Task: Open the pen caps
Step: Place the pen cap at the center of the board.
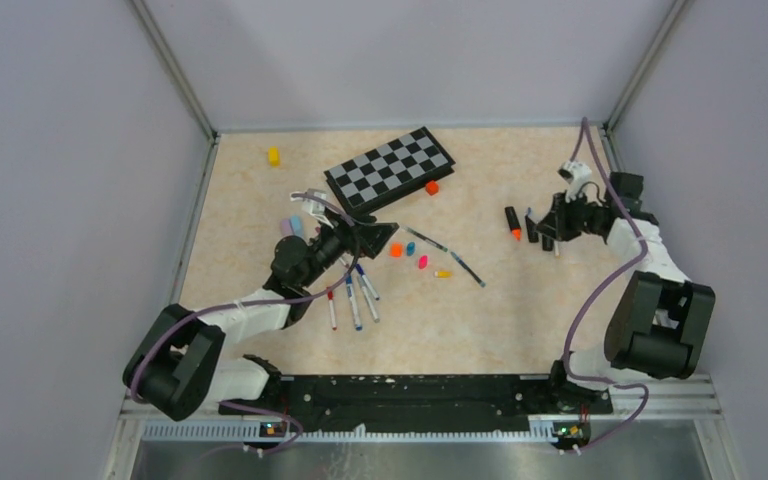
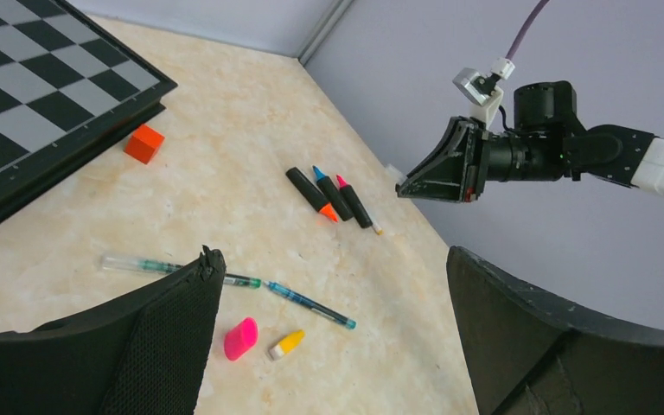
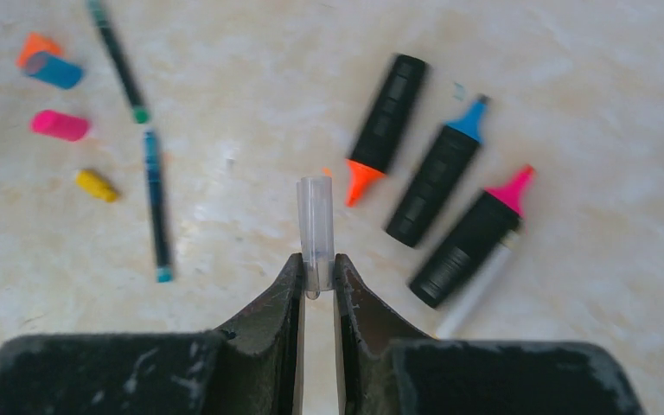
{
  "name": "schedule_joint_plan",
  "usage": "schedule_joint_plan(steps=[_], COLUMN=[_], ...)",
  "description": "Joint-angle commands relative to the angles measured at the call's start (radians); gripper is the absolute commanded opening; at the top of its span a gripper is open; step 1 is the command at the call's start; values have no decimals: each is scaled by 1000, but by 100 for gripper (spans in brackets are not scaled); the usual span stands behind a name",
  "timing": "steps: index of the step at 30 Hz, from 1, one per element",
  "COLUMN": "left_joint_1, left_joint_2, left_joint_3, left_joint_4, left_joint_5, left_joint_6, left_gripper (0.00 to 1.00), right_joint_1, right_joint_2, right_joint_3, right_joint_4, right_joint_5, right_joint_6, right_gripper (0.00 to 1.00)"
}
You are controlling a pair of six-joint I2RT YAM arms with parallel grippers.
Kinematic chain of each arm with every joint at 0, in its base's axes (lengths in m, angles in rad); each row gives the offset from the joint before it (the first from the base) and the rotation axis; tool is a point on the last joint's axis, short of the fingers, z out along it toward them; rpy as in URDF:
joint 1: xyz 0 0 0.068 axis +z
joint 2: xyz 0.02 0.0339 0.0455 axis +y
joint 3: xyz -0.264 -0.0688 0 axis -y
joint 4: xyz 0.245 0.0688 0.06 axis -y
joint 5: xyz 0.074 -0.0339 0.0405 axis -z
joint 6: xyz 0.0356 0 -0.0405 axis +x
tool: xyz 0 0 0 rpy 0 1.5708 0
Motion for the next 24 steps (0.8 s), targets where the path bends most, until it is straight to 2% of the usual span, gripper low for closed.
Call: schedule_joint_plan(steps=[1, 8, 13, 24], left_joint_1=[20, 37, 46, 48], left_joint_2=[25, 65, 63, 106], left_joint_3=[-28, -43, -53, -39], left_joint_4=[111, 153, 148, 161], left_joint_5=[121, 182, 188, 213], left_joint_6=[-52, -84, -79, -100], left_gripper=[99, 99, 99, 99], right_joint_1=[-130, -173, -174, -173], right_joint_2=[6, 36, 49, 46], right_joint_3=[19, 13, 11, 14], right_joint_4=[6, 41, 39, -68], right_joint_5=[137, 222, 203, -62], right_joint_6=[-21, 7, 3, -117], right_gripper=[0, 0, 0, 0])
